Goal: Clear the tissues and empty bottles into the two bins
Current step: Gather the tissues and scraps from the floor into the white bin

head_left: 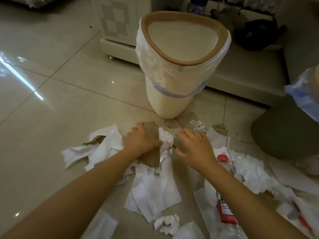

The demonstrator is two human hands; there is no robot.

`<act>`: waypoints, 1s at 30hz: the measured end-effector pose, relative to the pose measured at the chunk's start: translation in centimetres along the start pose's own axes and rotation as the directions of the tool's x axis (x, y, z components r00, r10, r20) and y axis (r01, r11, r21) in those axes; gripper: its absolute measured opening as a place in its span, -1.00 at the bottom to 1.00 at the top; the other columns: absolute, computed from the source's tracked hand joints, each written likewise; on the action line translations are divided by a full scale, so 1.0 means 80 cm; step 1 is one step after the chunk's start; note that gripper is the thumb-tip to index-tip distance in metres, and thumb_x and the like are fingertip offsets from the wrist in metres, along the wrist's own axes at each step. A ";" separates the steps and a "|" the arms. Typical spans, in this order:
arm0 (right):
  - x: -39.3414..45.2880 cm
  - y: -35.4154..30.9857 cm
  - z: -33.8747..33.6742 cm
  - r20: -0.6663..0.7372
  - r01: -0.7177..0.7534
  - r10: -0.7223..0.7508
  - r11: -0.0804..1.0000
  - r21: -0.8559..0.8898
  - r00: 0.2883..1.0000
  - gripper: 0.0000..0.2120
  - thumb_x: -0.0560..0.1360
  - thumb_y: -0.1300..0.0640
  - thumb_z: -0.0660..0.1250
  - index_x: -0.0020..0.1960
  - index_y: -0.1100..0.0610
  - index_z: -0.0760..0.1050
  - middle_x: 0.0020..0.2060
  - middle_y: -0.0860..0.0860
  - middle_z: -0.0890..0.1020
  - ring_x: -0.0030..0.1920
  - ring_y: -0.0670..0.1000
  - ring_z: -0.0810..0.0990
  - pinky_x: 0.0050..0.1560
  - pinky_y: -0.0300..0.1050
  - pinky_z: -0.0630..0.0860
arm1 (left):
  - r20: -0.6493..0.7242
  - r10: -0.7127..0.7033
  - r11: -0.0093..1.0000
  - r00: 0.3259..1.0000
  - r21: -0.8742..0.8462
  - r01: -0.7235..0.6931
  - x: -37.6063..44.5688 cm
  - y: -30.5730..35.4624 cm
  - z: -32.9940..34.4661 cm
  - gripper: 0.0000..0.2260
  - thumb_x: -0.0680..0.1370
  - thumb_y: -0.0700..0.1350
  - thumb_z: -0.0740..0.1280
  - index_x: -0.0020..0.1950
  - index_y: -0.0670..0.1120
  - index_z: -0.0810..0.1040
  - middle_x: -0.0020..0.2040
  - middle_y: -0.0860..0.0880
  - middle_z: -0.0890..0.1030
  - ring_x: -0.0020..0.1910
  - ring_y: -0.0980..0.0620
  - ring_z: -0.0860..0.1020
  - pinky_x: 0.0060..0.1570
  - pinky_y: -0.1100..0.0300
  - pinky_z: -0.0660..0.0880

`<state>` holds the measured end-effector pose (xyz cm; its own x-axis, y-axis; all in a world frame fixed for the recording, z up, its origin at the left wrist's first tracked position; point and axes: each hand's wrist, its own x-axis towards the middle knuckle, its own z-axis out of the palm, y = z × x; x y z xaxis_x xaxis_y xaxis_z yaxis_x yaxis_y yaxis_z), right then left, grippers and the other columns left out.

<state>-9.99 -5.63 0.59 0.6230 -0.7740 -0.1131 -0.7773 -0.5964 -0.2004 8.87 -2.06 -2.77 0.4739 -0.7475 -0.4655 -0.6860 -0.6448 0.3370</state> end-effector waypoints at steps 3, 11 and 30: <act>0.000 0.008 0.013 0.040 -0.038 0.037 0.999 0.032 0.999 -0.61 0.50 -0.04 0.24 0.30 -0.02 0.35 0.26 -0.05 0.43 0.24 0.02 0.40 0.21 -0.06 0.33 | -0.019 -0.002 1.000 1.000 0.017 0.002 0.000 0.011 0.018 0.03 0.18 0.43 0.41 0.46 -0.05 0.10 0.32 -0.12 0.38 0.26 -0.17 0.41 0.18 -0.10 0.36; 0.017 0.033 0.033 0.104 -0.131 0.131 0.991 0.000 0.986 -0.39 0.45 -0.07 0.35 0.42 -0.01 0.22 0.40 0.01 0.28 0.35 0.11 0.32 0.30 0.04 0.31 | -0.082 0.204 0.888 0.976 0.435 -0.149 0.006 0.044 0.046 -0.47 0.41 0.11 0.34 0.25 -0.05 0.21 0.14 -0.15 0.46 0.05 -0.15 0.50 -0.01 -0.02 0.33; 0.036 0.018 0.048 0.226 -0.150 0.166 0.985 -0.087 0.960 -0.24 0.35 -0.08 0.42 0.42 0.04 0.11 0.29 0.14 0.39 0.28 0.22 0.37 0.02 0.04 0.47 | -0.285 0.355 0.933 0.890 0.052 -0.356 0.018 0.005 -0.035 -0.81 0.49 -0.22 0.26 0.06 -0.12 0.34 -0.21 -0.13 0.58 -0.27 -0.16 0.54 -0.25 0.01 0.51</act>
<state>-8.98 -7.89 -3.78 0.4890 -0.7938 -0.3616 -0.8664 -0.4901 -0.0958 10.87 -3.83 -1.01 0.3356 -0.9400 -0.0613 -0.8373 -0.3275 0.4379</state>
